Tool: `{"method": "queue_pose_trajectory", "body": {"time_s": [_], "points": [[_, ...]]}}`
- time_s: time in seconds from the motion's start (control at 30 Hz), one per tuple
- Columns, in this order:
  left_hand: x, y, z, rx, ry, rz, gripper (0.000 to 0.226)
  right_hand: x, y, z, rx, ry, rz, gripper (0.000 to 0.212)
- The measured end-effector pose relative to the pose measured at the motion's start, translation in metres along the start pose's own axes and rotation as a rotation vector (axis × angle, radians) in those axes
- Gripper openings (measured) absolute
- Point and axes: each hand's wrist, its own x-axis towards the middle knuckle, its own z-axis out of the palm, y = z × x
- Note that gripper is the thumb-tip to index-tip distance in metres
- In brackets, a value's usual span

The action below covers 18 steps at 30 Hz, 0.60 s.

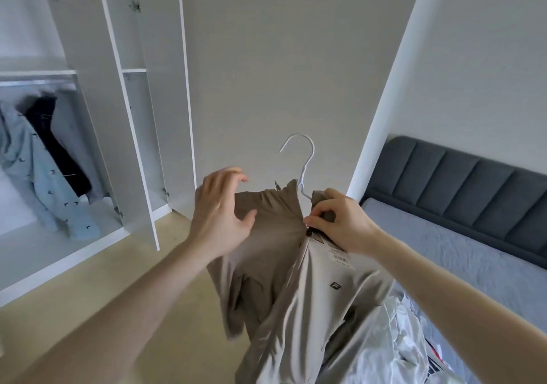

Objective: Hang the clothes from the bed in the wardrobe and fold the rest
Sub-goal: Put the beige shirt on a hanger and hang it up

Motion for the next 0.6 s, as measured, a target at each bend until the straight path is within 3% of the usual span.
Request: {"method": "queue_pose_trajectory", "body": {"time_s": [0.07,0.13,0.2,0.3,0.6], "points": [[0.016,-0.015,-0.013,0.100,-0.184,-0.019,0.047,0.001,0.001,-0.002,0.031,-0.026,-0.031,0.013],[0.016,-0.027,-0.025,0.019,-0.387,-0.093,0.024,0.007,0.000,-0.001,0.088,-0.063,-0.054,0.014],[0.008,-0.040,-0.032,-0.061,-0.493,-0.144,0.041,0.016,-0.004,0.004,0.202,-0.125,-0.071,0.014],[-0.009,-0.052,-0.052,-0.025,-0.473,-0.164,0.044,0.035,-0.015,0.022,0.339,-0.250,-0.096,0.022],[-0.041,-0.122,-0.121,0.154,-0.462,-0.318,0.034,0.105,-0.110,0.118,0.325,-0.403,-0.260,0.029]]}}
